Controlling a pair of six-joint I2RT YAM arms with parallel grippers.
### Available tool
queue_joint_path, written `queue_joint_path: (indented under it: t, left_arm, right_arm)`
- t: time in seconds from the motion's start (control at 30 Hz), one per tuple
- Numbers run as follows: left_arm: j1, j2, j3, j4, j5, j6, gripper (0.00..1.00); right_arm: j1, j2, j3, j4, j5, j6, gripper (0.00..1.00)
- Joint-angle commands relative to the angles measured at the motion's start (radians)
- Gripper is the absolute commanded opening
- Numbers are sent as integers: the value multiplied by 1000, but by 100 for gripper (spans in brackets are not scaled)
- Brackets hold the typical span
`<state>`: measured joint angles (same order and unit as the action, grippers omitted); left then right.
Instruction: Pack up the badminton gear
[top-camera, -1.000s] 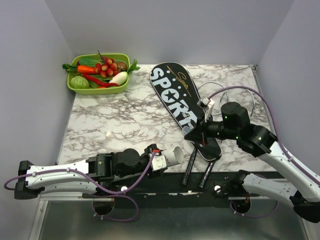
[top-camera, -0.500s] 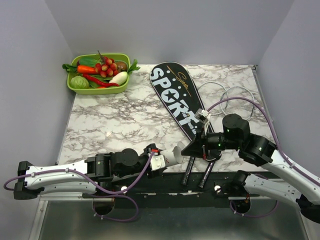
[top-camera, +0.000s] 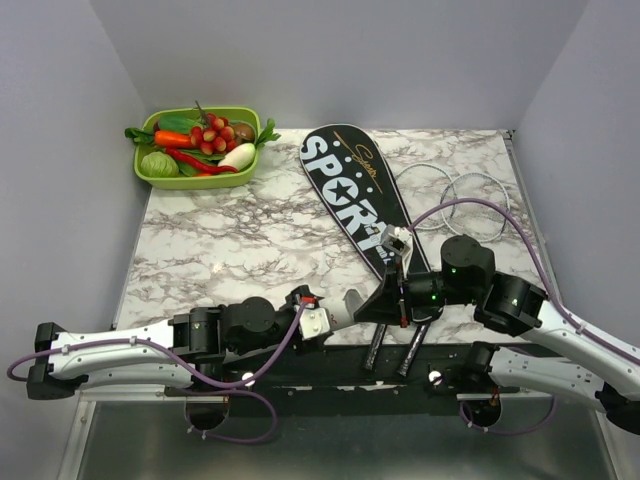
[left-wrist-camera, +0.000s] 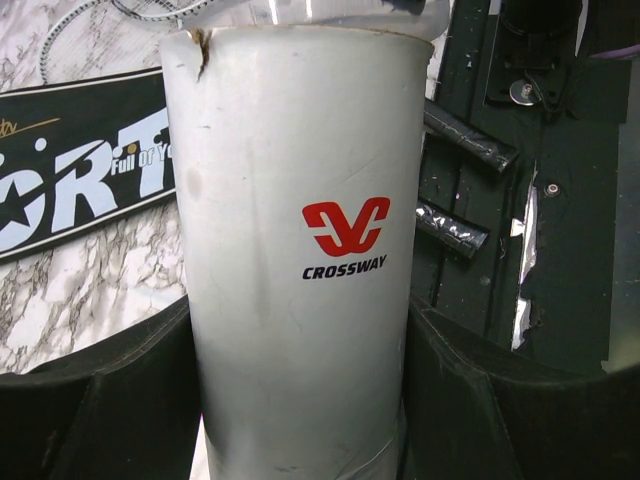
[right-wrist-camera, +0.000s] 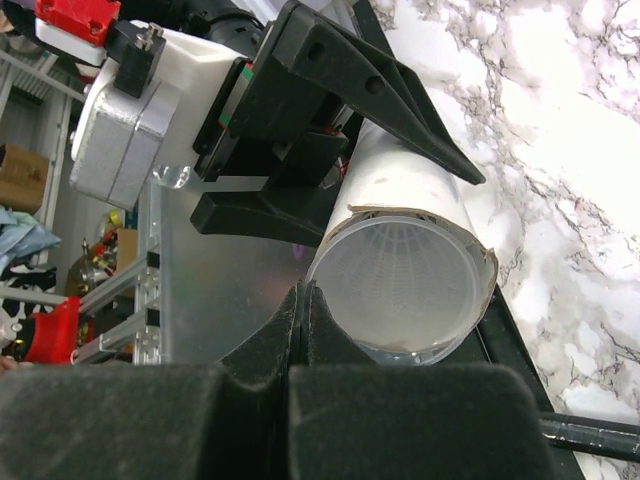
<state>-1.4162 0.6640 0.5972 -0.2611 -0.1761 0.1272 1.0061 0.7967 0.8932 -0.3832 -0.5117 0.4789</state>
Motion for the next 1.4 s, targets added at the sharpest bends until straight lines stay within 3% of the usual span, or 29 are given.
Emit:
queue_joint_path:
  t: [0.0,0.93,1.37]
  left_arm:
    - [-6,-27,1,31,-25,-70,0]
    - [-6,-37,0,34,0,-61,0]
    - [-4,-38,1,34,1,-61,0]
  right_arm:
    - [17,18,-16,47,19,7,1]
    - [26,-19,-74,165,62,36,1]
    - [37,-4,-142,309,30,82,1]
